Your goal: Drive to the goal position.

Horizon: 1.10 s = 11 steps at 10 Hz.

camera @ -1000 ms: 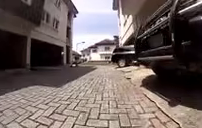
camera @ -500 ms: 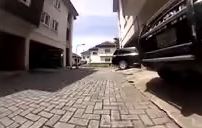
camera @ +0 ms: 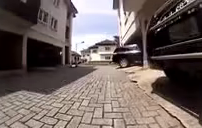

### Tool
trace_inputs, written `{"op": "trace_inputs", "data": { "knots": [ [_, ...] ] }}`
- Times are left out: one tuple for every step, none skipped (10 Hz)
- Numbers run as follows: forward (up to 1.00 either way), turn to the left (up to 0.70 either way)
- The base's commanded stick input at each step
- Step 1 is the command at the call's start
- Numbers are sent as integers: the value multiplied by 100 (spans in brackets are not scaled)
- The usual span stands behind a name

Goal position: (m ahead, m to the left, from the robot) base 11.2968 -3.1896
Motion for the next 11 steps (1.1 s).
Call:
{"op": "trace_inputs", "data": {
  "knots": [
    [50, 0],
    [50, 0],
    [50, 0],
    [50, 0],
    [50, 0],
    [50, 0],
    [50, 0],
    [50, 0],
    [50, 0],
    [50, 0],
    [50, 0]
  ]
}}
